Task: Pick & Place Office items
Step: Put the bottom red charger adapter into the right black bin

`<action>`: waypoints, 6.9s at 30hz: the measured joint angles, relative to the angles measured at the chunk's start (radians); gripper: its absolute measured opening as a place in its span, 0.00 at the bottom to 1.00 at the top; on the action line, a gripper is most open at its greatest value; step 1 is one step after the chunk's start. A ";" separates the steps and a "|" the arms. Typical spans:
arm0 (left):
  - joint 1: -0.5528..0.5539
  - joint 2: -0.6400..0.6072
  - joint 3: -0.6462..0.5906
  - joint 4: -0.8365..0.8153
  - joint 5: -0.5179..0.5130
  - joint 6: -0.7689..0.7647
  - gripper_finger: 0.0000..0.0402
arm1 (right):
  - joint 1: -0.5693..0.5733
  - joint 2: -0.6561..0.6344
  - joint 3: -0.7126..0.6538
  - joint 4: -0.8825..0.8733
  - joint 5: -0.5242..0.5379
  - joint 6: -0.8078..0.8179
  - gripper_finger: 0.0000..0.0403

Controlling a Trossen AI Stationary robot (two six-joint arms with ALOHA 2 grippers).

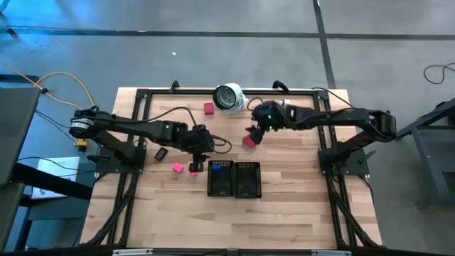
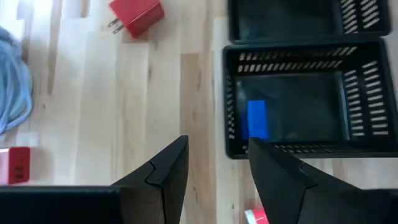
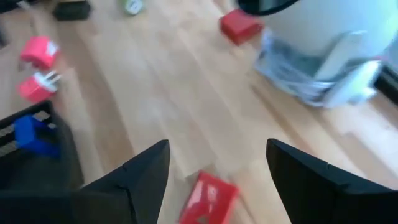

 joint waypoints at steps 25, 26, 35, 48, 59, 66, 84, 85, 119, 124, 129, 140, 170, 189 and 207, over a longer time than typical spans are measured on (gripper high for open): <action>-0.197 -0.331 -0.289 0.249 -0.160 -0.040 0.40 | -0.060 0.240 0.213 -0.381 -0.200 0.027 0.63; -0.196 -0.382 -0.336 0.304 -0.155 -0.040 0.40 | -0.058 0.240 0.213 -0.381 -0.199 0.026 0.63; -0.197 -0.670 -0.651 0.729 -0.055 -0.014 0.40 | -0.052 0.240 0.213 -0.389 -0.128 0.055 0.63; -0.196 -0.629 -0.698 0.780 -0.048 -0.037 0.40 | -0.018 0.339 0.213 -0.395 -0.189 0.150 0.63; -0.196 -0.586 -0.698 0.781 -0.045 -0.057 0.40 | 0.020 0.374 0.213 -0.330 -0.137 0.133 0.63; -0.196 -0.584 -0.698 0.779 -0.045 -0.066 0.40 | 0.021 0.374 0.214 -0.290 -0.114 0.143 0.63; -0.196 -0.584 -0.698 0.776 -0.045 -0.071 0.40 | 0.021 0.487 0.221 -0.266 -0.139 0.206 0.63; -0.196 -0.584 -0.698 0.774 -0.045 -0.074 0.40 | 0.023 0.491 0.220 -0.264 -0.141 0.204 0.63; -0.184 -0.565 -0.698 0.759 -0.089 -0.167 0.40 | 0.134 0.169 0.226 -0.096 0.020 0.034 0.49; -0.151 -0.519 -0.698 0.820 -0.091 -0.208 0.40 | 0.249 0.119 0.227 0.004 0.160 -0.022 0.49; -0.113 -0.458 -0.698 0.955 -0.090 -0.280 0.40 | 0.352 0.141 0.227 0.018 0.361 -0.091 0.49; -0.067 -0.241 -0.698 1.287 -0.063 -0.408 0.40 | 0.427 0.179 0.227 0.096 0.544 -0.151 0.49; -0.027 -0.126 -0.608 1.476 -0.133 -0.430 0.40 | 0.476 0.268 0.226 0.282 0.675 -0.265 0.49; -0.028 -0.049 -0.568 1.448 -0.222 -0.422 0.40 | 0.477 0.270 0.222 0.242 0.723 -0.248 0.49; -0.028 -0.048 -0.559 1.374 -0.322 -0.430 0.40 | 0.482 0.270 0.229 0.313 0.754 -0.292 0.49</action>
